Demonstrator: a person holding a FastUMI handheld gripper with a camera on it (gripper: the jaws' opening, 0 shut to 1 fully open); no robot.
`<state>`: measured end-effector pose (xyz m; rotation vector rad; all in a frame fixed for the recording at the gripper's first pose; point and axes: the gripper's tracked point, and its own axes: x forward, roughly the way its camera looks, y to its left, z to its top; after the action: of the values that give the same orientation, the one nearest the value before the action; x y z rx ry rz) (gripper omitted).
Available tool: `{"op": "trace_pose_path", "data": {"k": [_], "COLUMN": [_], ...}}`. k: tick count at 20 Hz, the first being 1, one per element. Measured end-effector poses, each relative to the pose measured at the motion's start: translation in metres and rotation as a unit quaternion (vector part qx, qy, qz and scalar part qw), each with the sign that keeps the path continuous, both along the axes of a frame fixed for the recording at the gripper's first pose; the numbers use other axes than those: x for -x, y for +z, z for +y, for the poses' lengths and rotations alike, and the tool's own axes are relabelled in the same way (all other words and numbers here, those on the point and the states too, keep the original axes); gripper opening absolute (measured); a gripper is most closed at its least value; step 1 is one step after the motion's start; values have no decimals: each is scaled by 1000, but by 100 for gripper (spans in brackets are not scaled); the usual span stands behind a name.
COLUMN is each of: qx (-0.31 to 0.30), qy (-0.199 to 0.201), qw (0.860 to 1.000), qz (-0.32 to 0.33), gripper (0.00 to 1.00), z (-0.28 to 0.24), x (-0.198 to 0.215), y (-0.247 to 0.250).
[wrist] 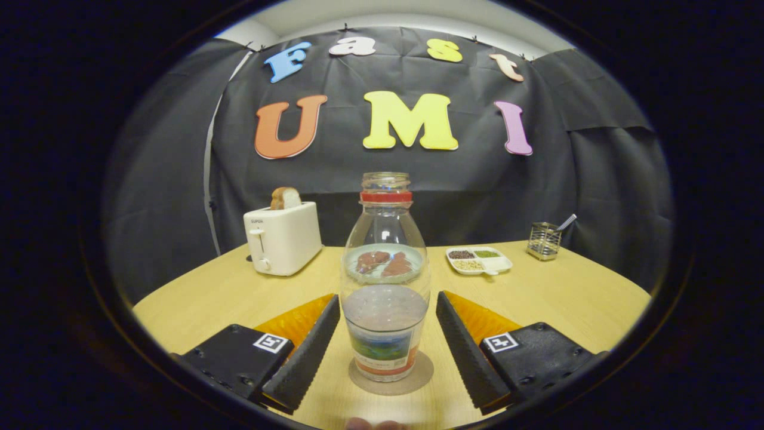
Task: Take the bottle from table, then pour the juice into the cup, finally place the bottle on the coaster
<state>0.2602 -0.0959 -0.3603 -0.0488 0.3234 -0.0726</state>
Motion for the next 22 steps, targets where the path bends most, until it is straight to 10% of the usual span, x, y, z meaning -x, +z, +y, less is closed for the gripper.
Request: {"op": "trace_pose_path", "data": {"k": [8, 22], "qx": [11, -43], "qy": [-3, 16], "qw": [1000, 986], "qz": [-16, -159], "gripper": [100, 100], "z": [4, 36], "x": [38, 198], "y": [54, 310]}}
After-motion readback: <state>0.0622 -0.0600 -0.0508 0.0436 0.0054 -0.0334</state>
